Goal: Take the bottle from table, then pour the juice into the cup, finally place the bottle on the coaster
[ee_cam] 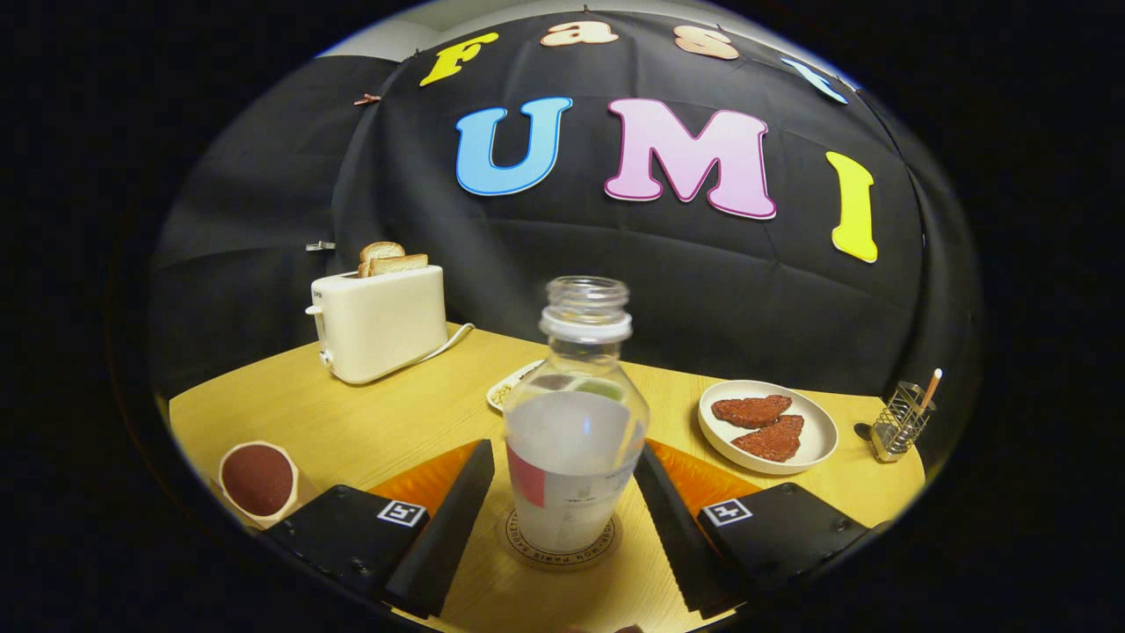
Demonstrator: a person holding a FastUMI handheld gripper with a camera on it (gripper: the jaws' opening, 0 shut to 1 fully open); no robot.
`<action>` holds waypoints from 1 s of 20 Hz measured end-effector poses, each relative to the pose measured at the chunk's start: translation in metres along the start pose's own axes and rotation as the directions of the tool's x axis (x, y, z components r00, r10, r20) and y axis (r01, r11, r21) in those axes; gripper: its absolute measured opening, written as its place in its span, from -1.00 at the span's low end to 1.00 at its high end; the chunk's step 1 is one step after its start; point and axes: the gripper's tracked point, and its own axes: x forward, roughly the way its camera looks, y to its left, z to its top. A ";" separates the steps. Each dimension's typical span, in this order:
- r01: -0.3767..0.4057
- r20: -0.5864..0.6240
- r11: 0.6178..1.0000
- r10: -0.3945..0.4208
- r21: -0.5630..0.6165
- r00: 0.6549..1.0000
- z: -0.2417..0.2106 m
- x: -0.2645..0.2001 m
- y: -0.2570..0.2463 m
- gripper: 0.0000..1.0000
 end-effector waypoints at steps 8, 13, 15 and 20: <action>-0.021 -0.134 0.996 0.034 0.092 0.990 -0.016 -0.067 0.006 0.96; -0.011 -0.139 0.992 0.028 0.126 0.990 0.014 -0.137 -0.007 0.96; 0.052 -0.124 0.991 -0.037 0.120 0.992 0.030 -0.165 -0.031 0.96; 0.135 -0.039 0.981 -0.131 0.136 0.991 0.079 -0.229 -0.072 0.97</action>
